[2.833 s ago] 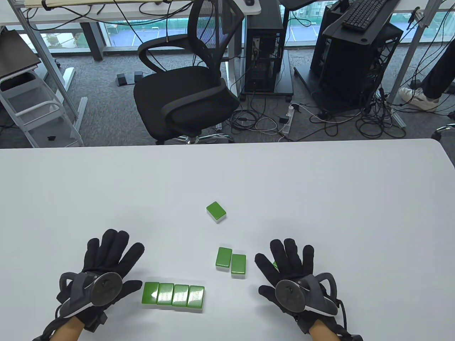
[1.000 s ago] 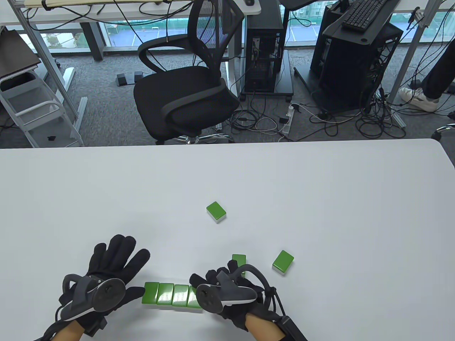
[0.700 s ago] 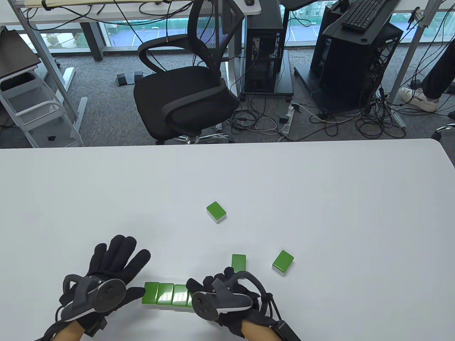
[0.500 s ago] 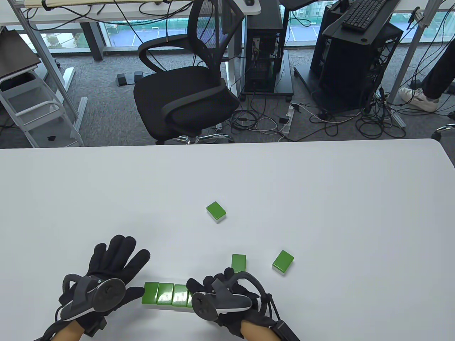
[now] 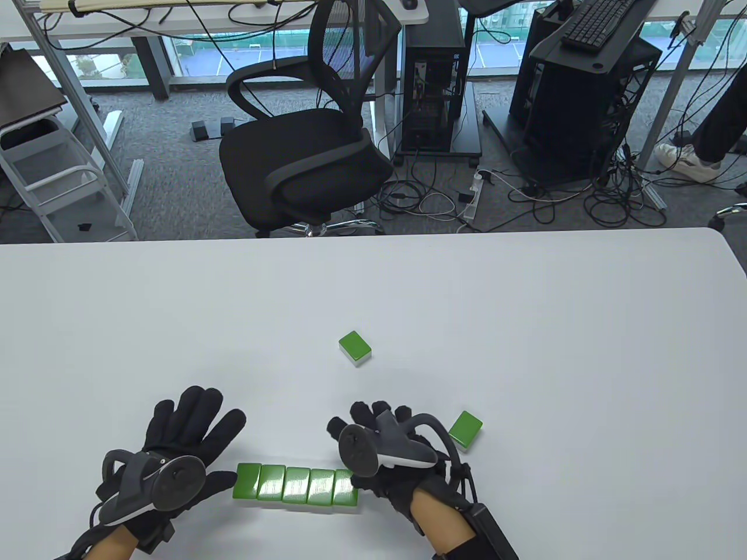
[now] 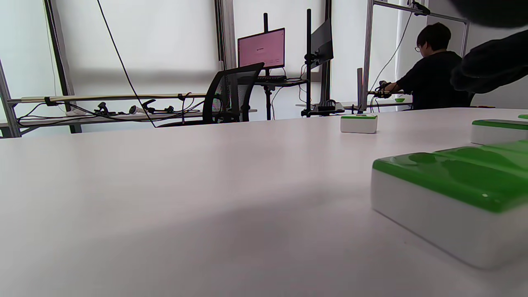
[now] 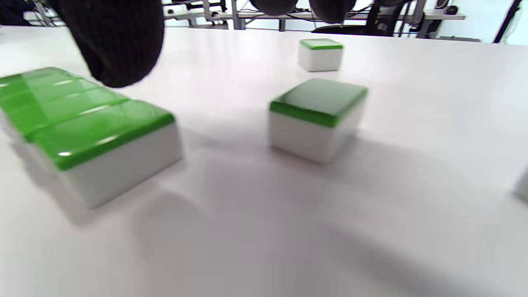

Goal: Flip mahjong tiles upright in a row

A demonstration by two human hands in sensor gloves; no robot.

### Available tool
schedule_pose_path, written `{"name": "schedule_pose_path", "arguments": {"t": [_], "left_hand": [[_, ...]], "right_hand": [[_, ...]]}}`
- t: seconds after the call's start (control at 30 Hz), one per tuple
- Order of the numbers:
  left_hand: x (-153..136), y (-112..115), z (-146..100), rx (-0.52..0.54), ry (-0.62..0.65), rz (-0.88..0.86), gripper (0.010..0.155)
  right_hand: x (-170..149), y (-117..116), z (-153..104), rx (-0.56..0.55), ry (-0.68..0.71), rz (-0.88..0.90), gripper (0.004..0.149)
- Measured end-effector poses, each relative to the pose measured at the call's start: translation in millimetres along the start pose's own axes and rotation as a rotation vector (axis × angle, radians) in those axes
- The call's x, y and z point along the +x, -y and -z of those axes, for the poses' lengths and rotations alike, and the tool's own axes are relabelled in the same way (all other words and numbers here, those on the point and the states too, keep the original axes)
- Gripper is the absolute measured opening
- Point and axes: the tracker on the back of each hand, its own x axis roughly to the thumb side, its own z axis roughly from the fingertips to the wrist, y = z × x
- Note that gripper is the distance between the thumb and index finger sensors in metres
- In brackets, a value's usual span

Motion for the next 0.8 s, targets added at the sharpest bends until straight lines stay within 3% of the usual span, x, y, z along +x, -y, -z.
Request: {"name": "schedule_pose_path", "arguments": {"t": [0.1,0.27,0.8], "left_hand": [[-0.2,0.1,0.1,-0.001,0.000,0.000,0.088],[-0.5,0.5,0.3,-0.006,0.000,-0.003,0.088],[-0.9,1.5,0.9,-0.031,-0.006,-0.006,0.088]], "right_hand": [[-20.3,-5.1,5.8,0.046,-0.093,-0.013,0.084],[-36.1,-21.8,14.9,0.116,-0.134,0.005,0.084],[-31.5,-33.1,30.5,0.129,-0.097,0.039,0.075]]}}
